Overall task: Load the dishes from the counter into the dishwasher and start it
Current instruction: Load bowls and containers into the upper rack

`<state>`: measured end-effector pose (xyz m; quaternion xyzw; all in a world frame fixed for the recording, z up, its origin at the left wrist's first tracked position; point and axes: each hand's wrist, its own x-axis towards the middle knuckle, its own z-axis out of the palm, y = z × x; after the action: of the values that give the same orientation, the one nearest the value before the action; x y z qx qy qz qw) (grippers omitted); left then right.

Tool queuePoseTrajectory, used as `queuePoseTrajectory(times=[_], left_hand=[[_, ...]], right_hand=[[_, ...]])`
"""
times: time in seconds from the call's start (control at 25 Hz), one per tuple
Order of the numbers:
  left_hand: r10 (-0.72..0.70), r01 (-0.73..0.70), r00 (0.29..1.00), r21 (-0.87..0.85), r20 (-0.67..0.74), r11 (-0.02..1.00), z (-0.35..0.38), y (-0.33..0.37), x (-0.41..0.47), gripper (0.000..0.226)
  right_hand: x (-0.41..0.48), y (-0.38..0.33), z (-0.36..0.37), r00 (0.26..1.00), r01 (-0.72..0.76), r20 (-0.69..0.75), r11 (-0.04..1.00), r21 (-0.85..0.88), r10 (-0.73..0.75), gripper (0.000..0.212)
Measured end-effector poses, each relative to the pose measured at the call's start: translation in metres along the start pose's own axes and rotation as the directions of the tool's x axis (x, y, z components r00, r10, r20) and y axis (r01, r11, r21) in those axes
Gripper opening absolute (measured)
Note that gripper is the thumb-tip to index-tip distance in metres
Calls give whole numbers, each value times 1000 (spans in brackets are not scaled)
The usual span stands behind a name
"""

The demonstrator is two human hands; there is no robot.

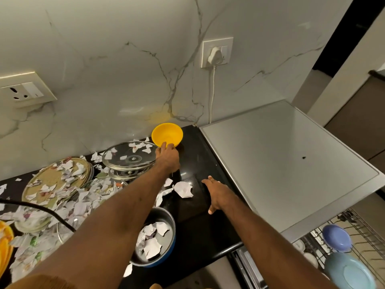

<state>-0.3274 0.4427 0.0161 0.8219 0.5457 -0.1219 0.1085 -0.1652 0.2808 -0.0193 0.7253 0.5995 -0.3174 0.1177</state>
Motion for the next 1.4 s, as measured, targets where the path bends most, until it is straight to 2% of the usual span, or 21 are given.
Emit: queuePoseTrajectory(times=[0.08,0.16,0.24,0.4,0.48,0.52,0.56,0.64,0.72,0.76,0.8,0.84,0.88,0.92,0.96,1.0,1.08,1.16,1.4], left_hand=[[-17,18,1000,-5,4,1000,0,1,3,38],[-44,45,997,-16,69,999,-1,1,6,32],[-37,36,995,12,97,999,-3,2,7,34],[34,-34,999,10,-42,999,-4,2,3,37],[72,-86,988,-103,-135,991,-1,4,3,38],[68,-106,982,-215,-177,971,-1,7,1,36],[33,-108,977,-357,-210,928,-2,10,-2,33],[-49,-99,975,-622,-217,777,-11,18,-15,24],[5,-140,986,-796,-169,589,-22,26,-28,22],[69,-144,990,-880,-127,453,-25,31,-36,22],[134,-127,987,-945,-90,301,-28,38,-44,23],[182,-94,981,-981,-62,170,-30,47,-53,25],[207,-53,978,-996,-38,66,-30,56,-60,26],[221,-14,975,-1000,-15,-4,-29,66,-66,28],[242,25,970,-998,11,-54,-27,76,-71,30],[260,59,965,-995,36,-81,-23,87,-75,31],[306,113,948,-991,86,-73,-9,117,-82,31],[321,139,939,-990,121,-32,6,141,-89,28],[373,155,906,-976,203,155,47,238,-138,25]], right_hand=[[0,-5,0,1000,-15,-3,1000,1,15,129],[0,-8,-1,1000,-26,-3,1000,5,26,128],[0,-8,-1,999,-31,9,999,15,31,126],[1,-6,0,999,-35,17,999,18,34,128],[2,-7,1,999,-34,13,999,29,34,128],[2,-6,1,1000,-27,11,999,33,27,127],[2,-6,1,1000,-15,5,999,36,15,127],[0,0,3,1000,18,-3,998,60,-18,126],[0,14,7,998,55,-46,990,130,-50,118],[-3,23,9,994,69,-95,971,228,-48,107],[-7,32,11,987,81,-159,921,380,-21,92],[-15,42,14,976,93,-214,802,590,44,75],[-23,51,15,963,105,-232,607,788,134,59],[-33,61,17,960,102,-192,384,918,203,45],[-44,71,19,958,110,-153,182,977,243,38],[-56,81,21,953,131,-137,41,991,269,36],[-85,109,32,938,198,-134,-174,965,321,39],[-107,127,43,919,258,-158,-248,934,361,43],[-169,211,85,823,342,-168,-237,909,543,31]])
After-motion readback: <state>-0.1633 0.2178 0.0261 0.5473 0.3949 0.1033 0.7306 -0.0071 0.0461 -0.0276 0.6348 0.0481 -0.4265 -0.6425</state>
